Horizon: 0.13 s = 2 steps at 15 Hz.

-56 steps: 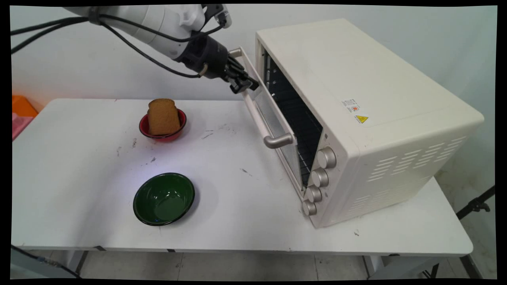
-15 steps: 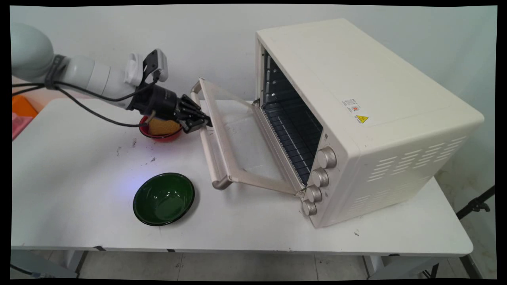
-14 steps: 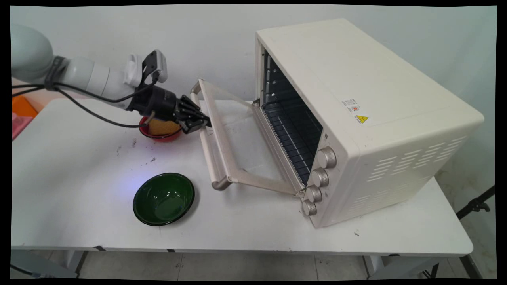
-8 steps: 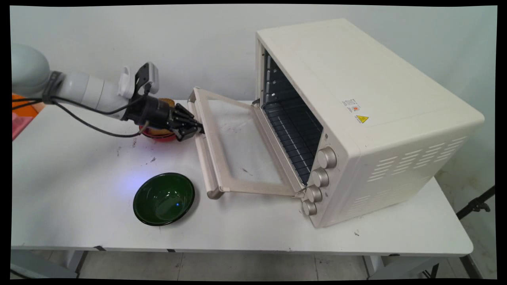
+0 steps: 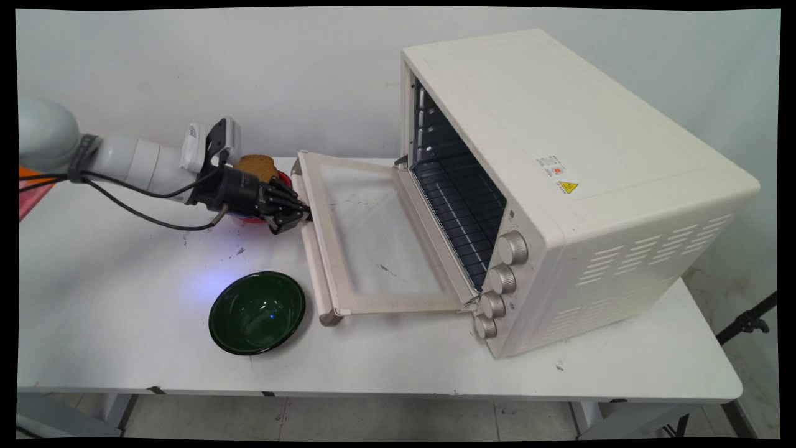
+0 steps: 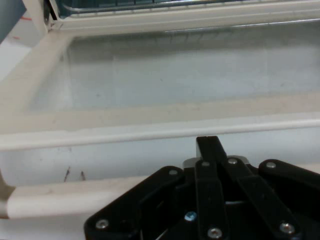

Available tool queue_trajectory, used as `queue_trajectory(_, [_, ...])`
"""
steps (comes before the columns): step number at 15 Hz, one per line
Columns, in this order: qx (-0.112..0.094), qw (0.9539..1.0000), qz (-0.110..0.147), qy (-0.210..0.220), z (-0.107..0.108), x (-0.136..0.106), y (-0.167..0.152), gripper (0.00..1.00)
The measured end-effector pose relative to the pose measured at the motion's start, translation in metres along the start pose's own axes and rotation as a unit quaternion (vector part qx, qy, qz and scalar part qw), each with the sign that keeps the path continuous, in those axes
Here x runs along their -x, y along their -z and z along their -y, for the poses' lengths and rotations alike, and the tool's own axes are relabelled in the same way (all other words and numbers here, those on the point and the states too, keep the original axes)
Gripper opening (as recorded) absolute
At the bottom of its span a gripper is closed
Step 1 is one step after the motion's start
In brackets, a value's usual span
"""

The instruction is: Open the oven

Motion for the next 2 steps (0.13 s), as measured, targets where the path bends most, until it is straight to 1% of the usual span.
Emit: queue_trajectory(2, [0.002,1.0,-0.003,-0.001,0.0019,0.0038,0.0029,0.0])
